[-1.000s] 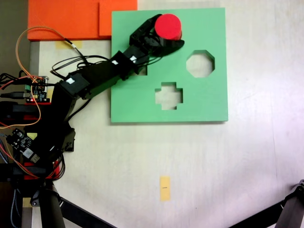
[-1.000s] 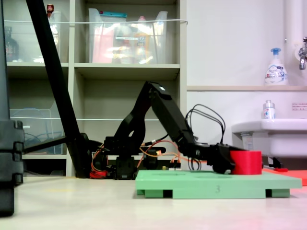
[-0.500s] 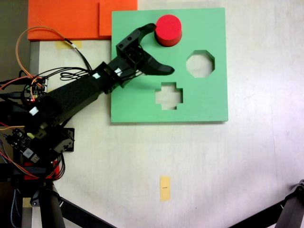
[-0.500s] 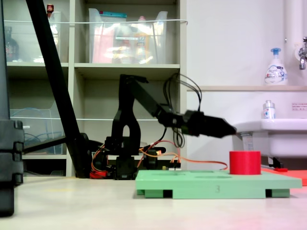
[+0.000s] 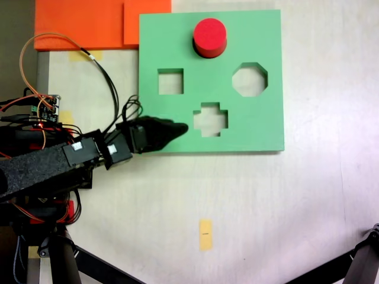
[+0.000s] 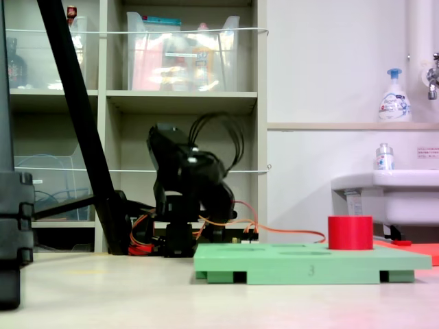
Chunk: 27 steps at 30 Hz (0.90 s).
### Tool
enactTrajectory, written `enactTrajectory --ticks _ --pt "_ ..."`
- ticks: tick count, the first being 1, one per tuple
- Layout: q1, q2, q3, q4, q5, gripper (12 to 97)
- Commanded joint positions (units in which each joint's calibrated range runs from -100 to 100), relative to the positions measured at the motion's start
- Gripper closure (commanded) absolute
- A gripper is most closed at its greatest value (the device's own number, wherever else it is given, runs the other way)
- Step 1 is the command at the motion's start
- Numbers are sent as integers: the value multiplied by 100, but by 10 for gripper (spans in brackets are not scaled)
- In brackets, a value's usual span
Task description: Put the cylinder block into the corresponding hole
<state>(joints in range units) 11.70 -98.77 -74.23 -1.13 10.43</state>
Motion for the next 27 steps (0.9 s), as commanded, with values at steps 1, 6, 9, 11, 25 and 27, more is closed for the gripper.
enactTrajectory --ticks 1,6,9,11,25,27 --pt "-288 -123 15 483 -317 626" --pt "-650 -123 -1281 772 -571 620" --pt "-630 -123 -2049 763 -650 620" --pt "-620 -123 -2577 763 -747 620" --pt "-894 -123 -2577 291 -718 620" --pt "-977 -123 -2577 291 -723 619"
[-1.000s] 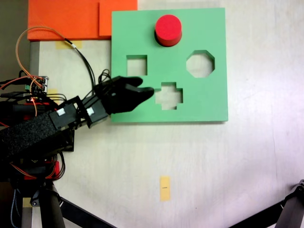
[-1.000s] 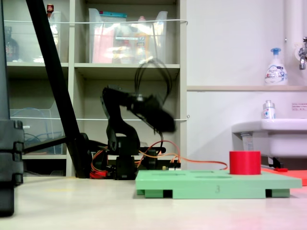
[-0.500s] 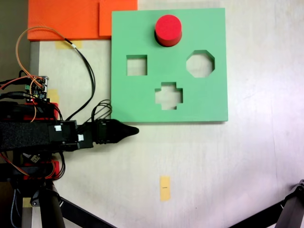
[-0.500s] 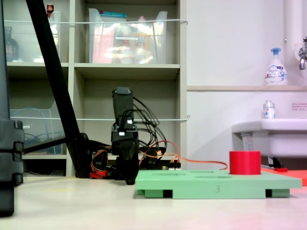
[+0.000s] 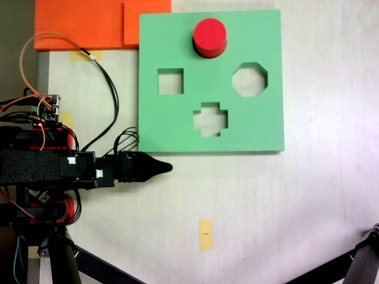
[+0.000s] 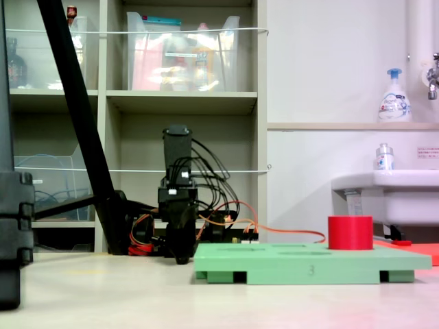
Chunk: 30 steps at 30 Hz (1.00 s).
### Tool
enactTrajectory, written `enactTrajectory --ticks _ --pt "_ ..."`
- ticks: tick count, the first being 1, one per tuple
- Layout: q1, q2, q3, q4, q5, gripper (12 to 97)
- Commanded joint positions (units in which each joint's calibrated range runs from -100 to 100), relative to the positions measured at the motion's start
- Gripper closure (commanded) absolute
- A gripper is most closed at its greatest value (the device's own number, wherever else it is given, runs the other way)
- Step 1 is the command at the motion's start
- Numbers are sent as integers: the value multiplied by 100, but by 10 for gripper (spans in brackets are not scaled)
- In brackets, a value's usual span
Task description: Put the cylinder block into the corresponding hole
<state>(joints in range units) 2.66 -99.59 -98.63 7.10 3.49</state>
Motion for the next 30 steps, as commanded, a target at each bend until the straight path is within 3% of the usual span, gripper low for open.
enactTrajectory --ticks 1,7,30 --pt "-181 -41 -137 -522 -44 617" --pt "-591 -41 -137 -532 -44 617" --pt "-381 -41 -137 -628 -396 633"
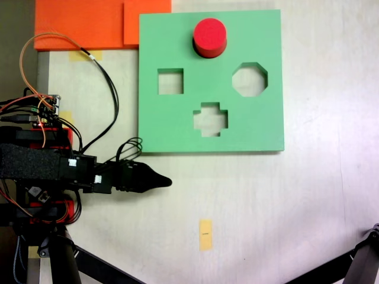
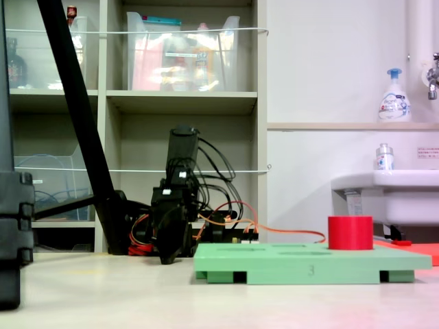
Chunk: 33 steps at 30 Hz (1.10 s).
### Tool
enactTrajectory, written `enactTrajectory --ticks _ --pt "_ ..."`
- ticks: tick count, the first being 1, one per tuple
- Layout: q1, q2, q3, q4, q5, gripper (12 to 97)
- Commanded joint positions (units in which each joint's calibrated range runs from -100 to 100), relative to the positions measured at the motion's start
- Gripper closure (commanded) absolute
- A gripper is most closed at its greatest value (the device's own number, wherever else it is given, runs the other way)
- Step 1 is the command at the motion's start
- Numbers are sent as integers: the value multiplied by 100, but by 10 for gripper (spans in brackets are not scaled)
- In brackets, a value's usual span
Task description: Put the cylinder block into the corresponding hole
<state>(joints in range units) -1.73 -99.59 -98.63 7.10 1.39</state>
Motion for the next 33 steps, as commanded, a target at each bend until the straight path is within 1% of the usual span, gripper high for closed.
enactTrajectory --ticks 1,6,15,16,18,33 --pt "127 -41 -137 -657 -269 633" --pt "391 -41 -137 -724 -708 630" --pt "400 -41 -137 -628 -562 630" --pt "396 -41 -137 -628 -562 625" --pt "415 -41 -137 -589 -562 588" --pt "415 -41 -137 -589 -562 588"
